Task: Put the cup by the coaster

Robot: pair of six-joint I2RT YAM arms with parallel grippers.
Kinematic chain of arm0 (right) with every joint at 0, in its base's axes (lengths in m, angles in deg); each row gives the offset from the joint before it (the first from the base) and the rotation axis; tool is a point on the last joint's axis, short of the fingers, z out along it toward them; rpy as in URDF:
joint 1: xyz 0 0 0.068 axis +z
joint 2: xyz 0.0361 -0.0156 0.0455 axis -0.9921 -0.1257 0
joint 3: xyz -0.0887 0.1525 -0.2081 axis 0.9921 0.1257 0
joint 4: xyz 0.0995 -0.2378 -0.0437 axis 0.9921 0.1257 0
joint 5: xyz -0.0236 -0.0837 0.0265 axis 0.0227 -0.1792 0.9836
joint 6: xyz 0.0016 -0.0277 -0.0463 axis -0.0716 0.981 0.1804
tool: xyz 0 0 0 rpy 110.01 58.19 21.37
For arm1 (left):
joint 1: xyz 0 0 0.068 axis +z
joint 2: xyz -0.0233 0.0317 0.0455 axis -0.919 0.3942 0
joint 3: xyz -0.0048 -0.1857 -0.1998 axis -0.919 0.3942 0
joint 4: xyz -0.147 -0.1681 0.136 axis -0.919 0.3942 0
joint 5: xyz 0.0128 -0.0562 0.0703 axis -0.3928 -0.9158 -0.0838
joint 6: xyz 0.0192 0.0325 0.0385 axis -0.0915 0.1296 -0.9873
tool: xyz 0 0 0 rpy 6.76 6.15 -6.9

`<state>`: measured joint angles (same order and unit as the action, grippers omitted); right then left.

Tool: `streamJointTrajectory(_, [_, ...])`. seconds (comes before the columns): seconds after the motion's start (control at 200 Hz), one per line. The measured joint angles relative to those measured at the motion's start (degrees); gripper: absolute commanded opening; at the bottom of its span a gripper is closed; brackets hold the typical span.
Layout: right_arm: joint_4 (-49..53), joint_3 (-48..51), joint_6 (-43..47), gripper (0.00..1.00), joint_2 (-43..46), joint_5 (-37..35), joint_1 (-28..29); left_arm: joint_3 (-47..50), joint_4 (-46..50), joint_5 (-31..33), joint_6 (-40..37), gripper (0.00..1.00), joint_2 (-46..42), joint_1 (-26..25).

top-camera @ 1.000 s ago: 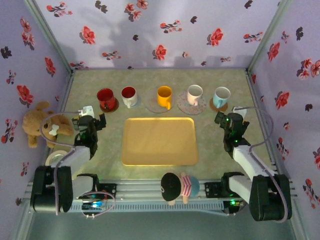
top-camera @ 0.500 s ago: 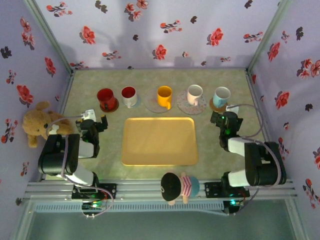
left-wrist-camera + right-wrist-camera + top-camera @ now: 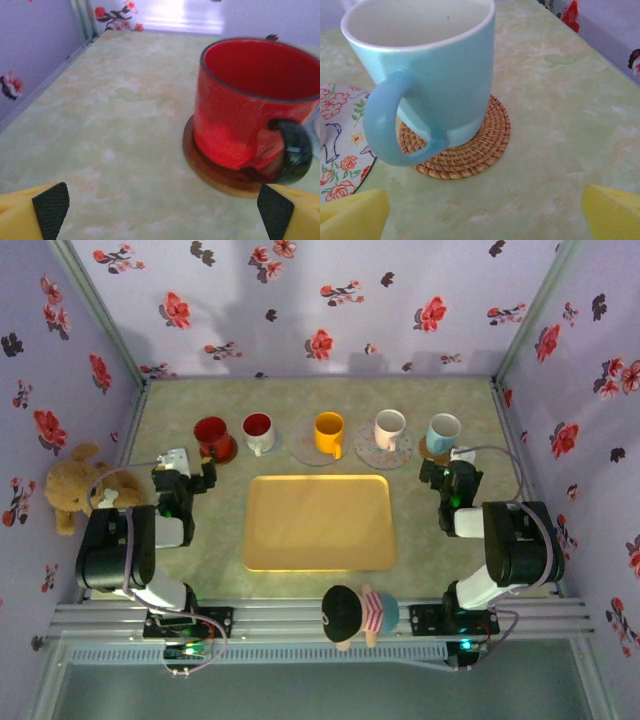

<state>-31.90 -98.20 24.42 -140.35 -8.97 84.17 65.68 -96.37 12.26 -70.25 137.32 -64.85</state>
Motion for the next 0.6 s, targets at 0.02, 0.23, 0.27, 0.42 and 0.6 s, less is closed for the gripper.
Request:
streamJointTrajectory(0.02, [-0.02,0.00,0.02,0.99,0.00,0.00,0.00,-0.07,0.07,-0.46,-0.02,1.00,0.00,0.13])
streamJointTrajectory(0.23, [0.00,0.00,0.00,0.99,0.00,0.02,0.00,-0.07,1.09,-5.81,-1.88,1.00,0.00,0.48])
streamJointTrajectory(0.27, [0.00,0.00,0.02,0.99,0.00,0.02,0.00,-0.31,1.84,-6.05,-1.92,1.00,0.00,0.48])
streamJointTrajectory(0.42, [0.00,0.00,0.02,0.99,0.00,0.02,0.00,-2.93,5.88,-5.11,-1.92,1.00,0.00,0.26])
streamJointTrajectory(0.6, [0.00,0.00,0.00,0.99,0.00,0.02,0.00,-3.30,6.78,-4.55,-1.92,1.00,0.00,0.22])
